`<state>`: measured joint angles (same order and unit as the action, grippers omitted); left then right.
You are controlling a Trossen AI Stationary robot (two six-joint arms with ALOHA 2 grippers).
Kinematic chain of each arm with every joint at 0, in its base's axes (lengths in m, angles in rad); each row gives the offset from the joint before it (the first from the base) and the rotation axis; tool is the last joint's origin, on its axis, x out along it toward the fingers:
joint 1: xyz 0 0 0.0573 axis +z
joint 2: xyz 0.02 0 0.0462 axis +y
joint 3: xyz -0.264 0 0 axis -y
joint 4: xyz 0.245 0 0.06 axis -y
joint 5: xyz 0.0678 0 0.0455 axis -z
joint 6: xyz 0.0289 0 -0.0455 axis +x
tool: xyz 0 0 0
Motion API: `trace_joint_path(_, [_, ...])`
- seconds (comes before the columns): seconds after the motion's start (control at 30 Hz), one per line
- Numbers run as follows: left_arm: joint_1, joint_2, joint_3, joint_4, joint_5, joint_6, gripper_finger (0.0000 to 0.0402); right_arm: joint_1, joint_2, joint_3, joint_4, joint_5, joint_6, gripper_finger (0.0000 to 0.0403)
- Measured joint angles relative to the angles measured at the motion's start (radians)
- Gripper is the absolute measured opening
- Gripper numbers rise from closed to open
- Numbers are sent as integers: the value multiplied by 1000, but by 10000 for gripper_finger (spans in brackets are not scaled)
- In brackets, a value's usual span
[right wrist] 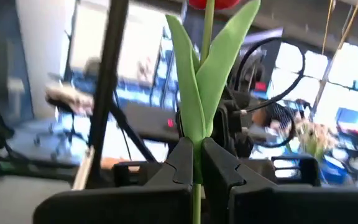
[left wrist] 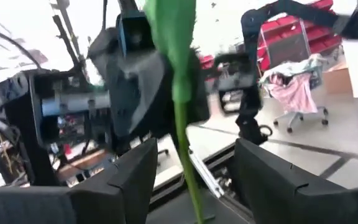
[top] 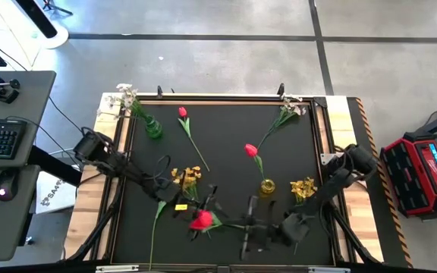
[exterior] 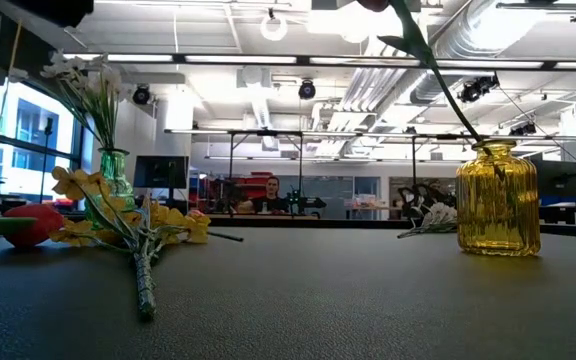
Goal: Sort flowers into vase by color
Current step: Put the bottom right red flower into the yellow flower vase
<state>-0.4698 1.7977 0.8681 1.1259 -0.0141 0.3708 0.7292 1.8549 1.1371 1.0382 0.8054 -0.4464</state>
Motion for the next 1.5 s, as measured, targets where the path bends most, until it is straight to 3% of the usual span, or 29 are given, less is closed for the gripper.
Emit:
trace_joint_path(0.1, [-1,3,17,-15,2,-6,188,-7,0,-68,151,-75,-23,0])
trace_joint_path(0.2, [7,2,31,-21,0,-38,169,-16,0,-97,192,-103,-20,0])
trace_joint_path(0.47, [32,2,50,-41,-2,-134,138,-34,0,-96,171,-118,-2,0])
trace_joint_path(0.73, [27,2,50,-76,-1,-133,105,-35,0,-95,135,-119,18,0])
trace_joint_path(1.07, [3,2,50,-145,4,-94,13,-35,0,-94,49,-126,101,0])
trace_joint_path(1.27, [-15,-14,50,-222,-57,-80,3,-35,-2,-93,-19,-120,133,1])
trace_joint_path(1.37, [-23,-60,50,-367,-145,-98,2,-23,-7,-93,-65,-63,132,16])
trace_joint_path(1.5, [-39,-138,50,-578,-284,-135,1,18,-39,-80,-187,157,177,66])
